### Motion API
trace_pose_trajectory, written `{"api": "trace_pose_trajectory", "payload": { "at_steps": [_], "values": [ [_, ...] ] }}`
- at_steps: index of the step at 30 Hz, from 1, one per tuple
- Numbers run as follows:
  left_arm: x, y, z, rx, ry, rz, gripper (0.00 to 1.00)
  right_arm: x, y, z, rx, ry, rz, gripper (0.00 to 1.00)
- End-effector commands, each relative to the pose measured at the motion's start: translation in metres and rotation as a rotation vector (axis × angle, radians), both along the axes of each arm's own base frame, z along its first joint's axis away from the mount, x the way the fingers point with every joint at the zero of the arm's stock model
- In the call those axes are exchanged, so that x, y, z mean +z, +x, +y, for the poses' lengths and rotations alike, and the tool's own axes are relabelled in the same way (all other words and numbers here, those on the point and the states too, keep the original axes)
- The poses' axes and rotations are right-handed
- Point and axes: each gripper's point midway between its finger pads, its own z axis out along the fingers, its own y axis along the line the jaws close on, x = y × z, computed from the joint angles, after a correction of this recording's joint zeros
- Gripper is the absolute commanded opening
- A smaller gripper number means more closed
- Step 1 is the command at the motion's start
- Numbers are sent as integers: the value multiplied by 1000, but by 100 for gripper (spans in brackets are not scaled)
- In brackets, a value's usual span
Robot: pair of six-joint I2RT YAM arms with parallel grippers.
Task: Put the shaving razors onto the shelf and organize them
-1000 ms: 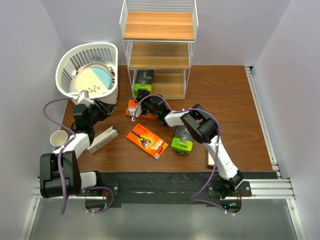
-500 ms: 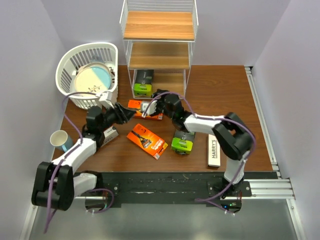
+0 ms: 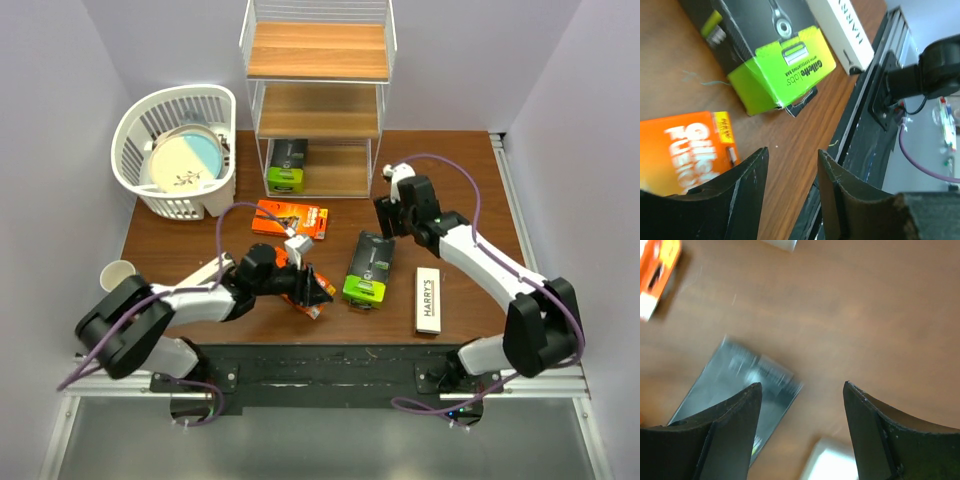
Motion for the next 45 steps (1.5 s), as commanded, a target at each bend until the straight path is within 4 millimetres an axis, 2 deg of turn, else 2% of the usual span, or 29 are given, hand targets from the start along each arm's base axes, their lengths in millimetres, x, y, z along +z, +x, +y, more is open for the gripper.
{"api": "trace_pose_trajectory", "payload": {
  "at_steps": [1, 2, 4, 5, 6, 7, 8, 9, 10, 11, 17, 20, 23, 24, 26, 30, 34, 37, 41, 45],
  "values": [
    [7, 4, -43, -83, -45, -4, 48, -29, -55, 7, -198, 316, 237, 70],
    [-8, 3, -49, -92, -17, 42, 48, -34, -60, 4, -229, 334, 260, 70],
    [-8, 12, -59, -75, -27, 68, 47, -49, -73, 1, -289, 382, 330, 70],
    [-19, 13, -62, -65, -18, 109, 47, -51, -76, 9, -264, 431, 354, 70],
    [-17, 19, -66, -52, -31, 101, 47, -62, -85, 11, -267, 449, 391, 70],
    [-27, 19, -67, -46, -18, 120, 47, -64, -86, 15, -267, 489, 405, 70],
    [-26, 23, -71, -39, -24, 126, 47, -58, -84, 24, -232, 550, 393, 70],
    [-28, 24, -74, -43, -26, 130, 47, -65, -90, 25, -231, 565, 412, 70],
    [-33, 23, -76, -51, -20, 142, 46, -66, -92, 26, -246, 587, 418, 70],
    [-30, 27, -80, -61, -29, 140, 44, -64, -92, 27, -243, 608, 410, 70],
    [-38, 24, -92, -87, -27, 174, 41, -81, -110, 23, -298, 634, 469, 70],
    [-39, 27, -95, -65, -36, 186, 33, -83, -109, 24, -296, 651, 469, 70],
    [-30, 32, -97, -52, -68, 170, 19, -85, -107, 27, -302, 685, 477, 71],
    [-23, 33, -99, -59, -87, 158, 9, -85, -106, 26, -320, 700, 482, 73],
    [-12, 35, -97, -56, -120, 144, 1, -84, -106, 28, -328, 732, 507, 79],
    [19, 41, -89, -73, -211, 97, 0, -83, -103, 26, -380, 770, 551, 87],
    [46, 59, -66, -28, -287, 104, 0, -74, -93, 31, -398, 813, 573, 93],
    [52, 62, -53, -18, -299, 89, 0, -67, -80, 40, -432, 877, 590, 99],
    [57, 59, -44, -2, -297, 78, 0, -56, -55, 54, -468, 976, 623, 99],
    [63, 63, -34, -6, -285, 52, 0, -60, -48, 72, -525, 1014, 720, 99]
  ]
}}
